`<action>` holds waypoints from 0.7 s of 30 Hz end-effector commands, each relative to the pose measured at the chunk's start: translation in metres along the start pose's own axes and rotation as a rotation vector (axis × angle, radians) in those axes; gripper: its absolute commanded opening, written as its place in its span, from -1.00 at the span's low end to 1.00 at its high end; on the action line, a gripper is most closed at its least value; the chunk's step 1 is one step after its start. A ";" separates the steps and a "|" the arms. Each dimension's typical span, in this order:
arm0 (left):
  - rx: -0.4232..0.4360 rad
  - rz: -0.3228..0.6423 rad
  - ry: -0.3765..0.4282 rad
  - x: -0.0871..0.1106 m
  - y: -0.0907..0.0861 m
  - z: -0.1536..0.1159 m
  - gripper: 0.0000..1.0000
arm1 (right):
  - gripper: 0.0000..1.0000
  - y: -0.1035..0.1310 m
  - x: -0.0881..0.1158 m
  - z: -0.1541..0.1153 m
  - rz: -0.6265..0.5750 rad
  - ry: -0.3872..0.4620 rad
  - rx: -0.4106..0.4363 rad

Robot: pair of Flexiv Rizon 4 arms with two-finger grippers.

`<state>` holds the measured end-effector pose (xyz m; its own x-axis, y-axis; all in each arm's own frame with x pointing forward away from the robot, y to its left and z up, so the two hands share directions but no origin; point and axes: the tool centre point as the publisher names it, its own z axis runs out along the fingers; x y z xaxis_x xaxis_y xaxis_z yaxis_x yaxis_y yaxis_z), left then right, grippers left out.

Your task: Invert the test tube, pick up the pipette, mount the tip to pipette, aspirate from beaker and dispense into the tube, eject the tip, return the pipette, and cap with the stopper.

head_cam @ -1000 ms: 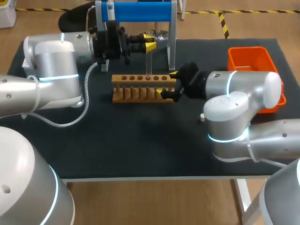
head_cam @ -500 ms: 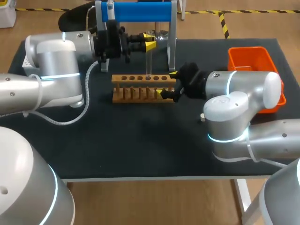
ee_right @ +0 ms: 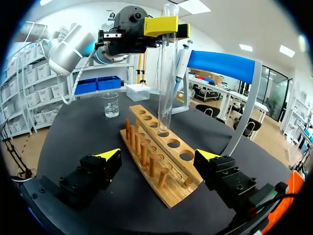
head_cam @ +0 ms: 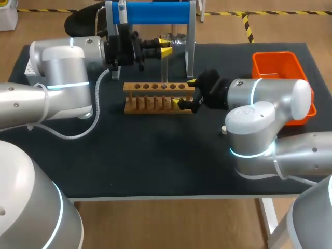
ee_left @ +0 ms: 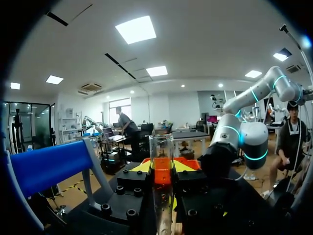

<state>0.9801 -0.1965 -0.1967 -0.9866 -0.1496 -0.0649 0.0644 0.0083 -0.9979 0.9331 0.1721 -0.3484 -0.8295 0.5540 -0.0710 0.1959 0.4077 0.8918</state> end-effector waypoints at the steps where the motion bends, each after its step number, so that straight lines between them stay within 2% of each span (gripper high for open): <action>1: 0.000 -0.002 0.010 -0.003 0.004 0.002 -1.00 | 1.00 -0.001 0.000 -0.001 0.000 -0.001 -0.002; 21: -0.007 -0.006 0.001 -0.004 0.015 0.002 -1.00 | 1.00 -0.001 0.000 -0.001 0.000 -0.001 -0.002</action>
<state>0.9845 -0.1975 -0.2091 -0.9872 -0.1489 -0.0575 0.0556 0.0169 -0.9983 0.9331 0.1722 -0.3484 -0.8295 0.5540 -0.0711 0.1958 0.4077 0.8919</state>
